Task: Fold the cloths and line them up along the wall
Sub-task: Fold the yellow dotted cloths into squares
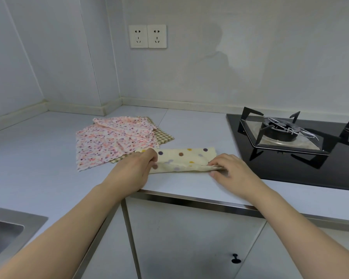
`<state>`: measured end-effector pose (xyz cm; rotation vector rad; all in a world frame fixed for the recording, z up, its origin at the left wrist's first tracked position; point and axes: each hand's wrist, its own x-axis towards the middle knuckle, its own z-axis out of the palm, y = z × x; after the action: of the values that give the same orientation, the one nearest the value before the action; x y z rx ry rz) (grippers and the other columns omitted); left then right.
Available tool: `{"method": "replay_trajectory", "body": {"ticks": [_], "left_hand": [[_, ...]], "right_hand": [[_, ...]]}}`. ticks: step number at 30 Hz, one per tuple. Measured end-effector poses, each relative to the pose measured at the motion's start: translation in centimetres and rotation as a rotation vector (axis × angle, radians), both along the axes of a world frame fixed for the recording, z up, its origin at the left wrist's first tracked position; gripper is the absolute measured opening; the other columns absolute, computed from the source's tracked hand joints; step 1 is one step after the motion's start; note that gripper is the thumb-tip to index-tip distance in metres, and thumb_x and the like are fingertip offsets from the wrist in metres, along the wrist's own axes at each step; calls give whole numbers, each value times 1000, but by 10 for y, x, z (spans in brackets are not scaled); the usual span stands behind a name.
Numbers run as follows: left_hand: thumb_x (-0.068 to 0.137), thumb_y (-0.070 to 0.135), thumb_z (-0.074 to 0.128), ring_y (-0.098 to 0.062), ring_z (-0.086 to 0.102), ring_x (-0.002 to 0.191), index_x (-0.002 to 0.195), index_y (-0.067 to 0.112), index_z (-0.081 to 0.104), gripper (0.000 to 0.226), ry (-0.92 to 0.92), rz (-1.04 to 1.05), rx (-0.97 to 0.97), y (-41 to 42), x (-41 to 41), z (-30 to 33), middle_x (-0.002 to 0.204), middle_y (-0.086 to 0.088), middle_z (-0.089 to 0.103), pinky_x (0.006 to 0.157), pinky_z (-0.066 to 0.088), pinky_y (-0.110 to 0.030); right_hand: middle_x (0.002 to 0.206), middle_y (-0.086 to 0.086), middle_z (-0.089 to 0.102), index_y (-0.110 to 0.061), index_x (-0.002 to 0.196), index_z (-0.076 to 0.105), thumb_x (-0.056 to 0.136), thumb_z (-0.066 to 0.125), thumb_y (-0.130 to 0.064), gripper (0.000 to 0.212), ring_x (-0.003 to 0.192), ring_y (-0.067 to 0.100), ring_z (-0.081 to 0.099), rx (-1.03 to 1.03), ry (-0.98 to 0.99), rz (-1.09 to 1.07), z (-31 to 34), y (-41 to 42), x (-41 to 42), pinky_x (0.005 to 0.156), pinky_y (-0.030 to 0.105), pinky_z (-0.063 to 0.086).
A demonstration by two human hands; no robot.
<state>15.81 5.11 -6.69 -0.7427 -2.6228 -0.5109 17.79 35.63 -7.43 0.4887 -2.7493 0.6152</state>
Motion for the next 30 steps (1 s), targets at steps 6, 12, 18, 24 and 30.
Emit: {"method": "replay_trajectory", "body": {"ticks": [6,12,18,24,30], "left_hand": [[89,4,44,-18,45,74,96,21,50,19,94,-70,-131,-2,2,1,87,6,53,58,35,-30],[95,33,49,-14,50,87,105,24,49,13,17,-24,-72,-7,4,4,100,7,56,71,43,-30],[96,35,51,-15,48,89,109,24,47,18,-10,42,-60,-12,6,6,98,9,50,72,43,-31],[95,39,52,-13,48,92,107,27,46,18,-35,71,-33,-14,8,6,100,12,50,72,41,-29],[94,40,55,-12,48,87,109,25,49,22,-61,97,1,-14,8,6,98,10,53,67,36,-27]], "right_hand": [[86,-18,60,-20,92,68,93,61,-19,6,79,-5,53,-288,-74,-88,6,2,2,68,8,34],[78,-19,60,-19,90,70,89,66,-21,4,72,-7,52,-342,-110,-133,17,1,9,63,8,34],[78,-22,58,-20,85,69,87,68,-17,4,72,-7,51,-317,-115,-147,33,0,16,61,3,33],[76,-12,61,-18,84,69,86,70,-19,3,67,1,50,-306,-127,-159,38,2,22,56,7,35],[67,-10,61,-19,79,67,82,75,-21,8,57,3,47,-367,-116,-163,41,6,26,56,21,36]]}}
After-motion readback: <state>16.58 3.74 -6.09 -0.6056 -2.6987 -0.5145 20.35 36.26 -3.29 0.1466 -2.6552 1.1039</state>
